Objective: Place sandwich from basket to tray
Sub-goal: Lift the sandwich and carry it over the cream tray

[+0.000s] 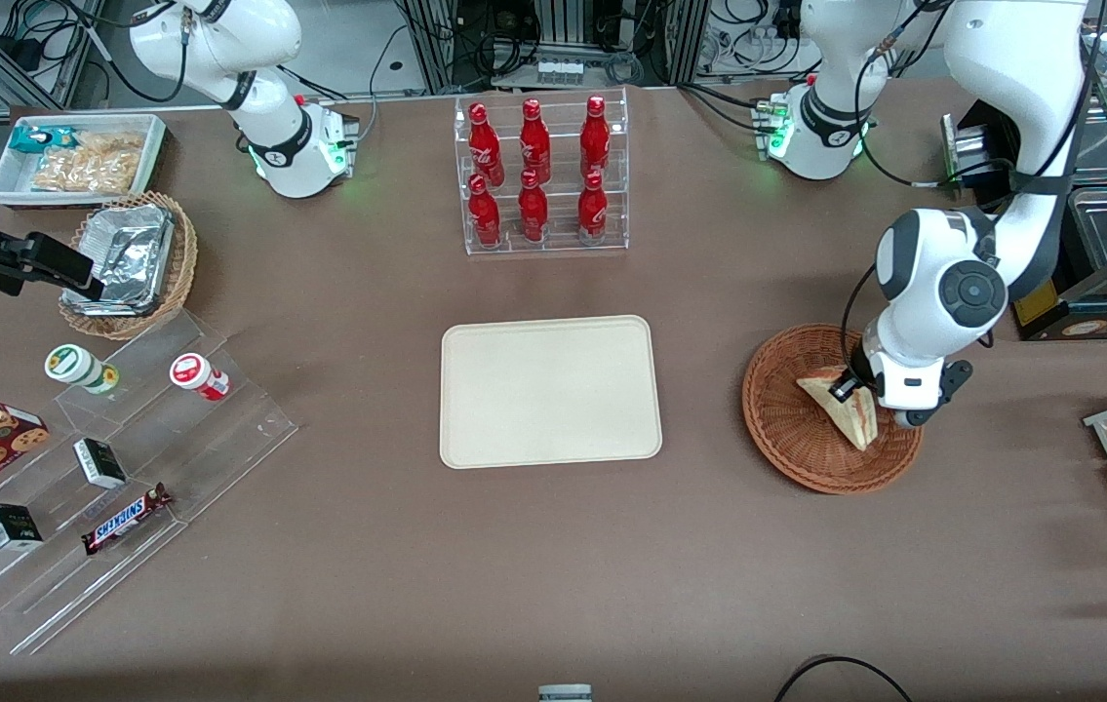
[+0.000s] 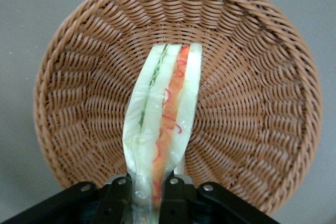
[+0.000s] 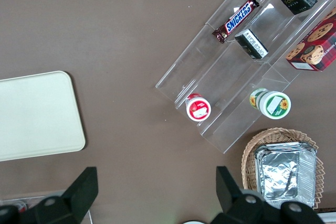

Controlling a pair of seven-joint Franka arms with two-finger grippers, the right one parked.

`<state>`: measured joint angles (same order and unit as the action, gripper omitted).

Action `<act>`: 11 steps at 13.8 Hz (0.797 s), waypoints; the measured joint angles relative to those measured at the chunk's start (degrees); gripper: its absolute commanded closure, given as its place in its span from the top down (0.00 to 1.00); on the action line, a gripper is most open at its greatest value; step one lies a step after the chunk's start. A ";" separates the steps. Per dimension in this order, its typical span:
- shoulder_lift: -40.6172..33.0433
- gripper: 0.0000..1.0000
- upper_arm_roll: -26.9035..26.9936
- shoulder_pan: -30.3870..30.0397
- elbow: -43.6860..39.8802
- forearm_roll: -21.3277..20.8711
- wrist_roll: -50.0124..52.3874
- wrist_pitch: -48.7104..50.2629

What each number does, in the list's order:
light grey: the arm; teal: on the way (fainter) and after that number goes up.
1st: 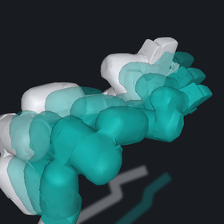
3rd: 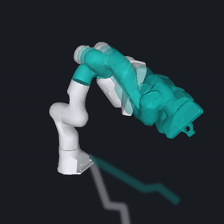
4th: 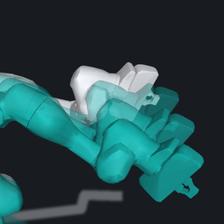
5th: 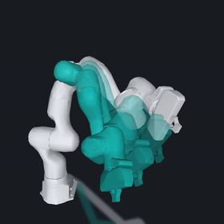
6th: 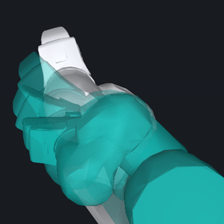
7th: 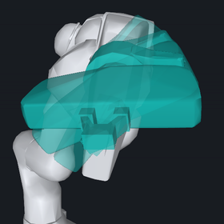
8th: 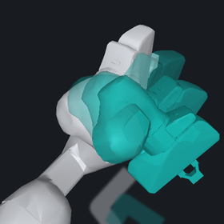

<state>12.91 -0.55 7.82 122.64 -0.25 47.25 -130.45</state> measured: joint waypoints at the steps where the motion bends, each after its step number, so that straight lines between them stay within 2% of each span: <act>1: -0.11 0.10 -0.08 0.54 -2.03 -0.01 -2.14 3.67; 4: -0.29 0.08 -0.29 4.73 -5.50 -0.01 -5.95 9.65; 8: 0.09 0.09 -0.63 15.14 -6.82 -0.46 -6.36 9.89; 11: 2.98 0.09 -0.68 22.01 -10.70 -0.86 -5.13 9.90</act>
<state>15.89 -1.23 29.84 111.94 -1.11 42.12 -120.55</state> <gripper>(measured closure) 0.850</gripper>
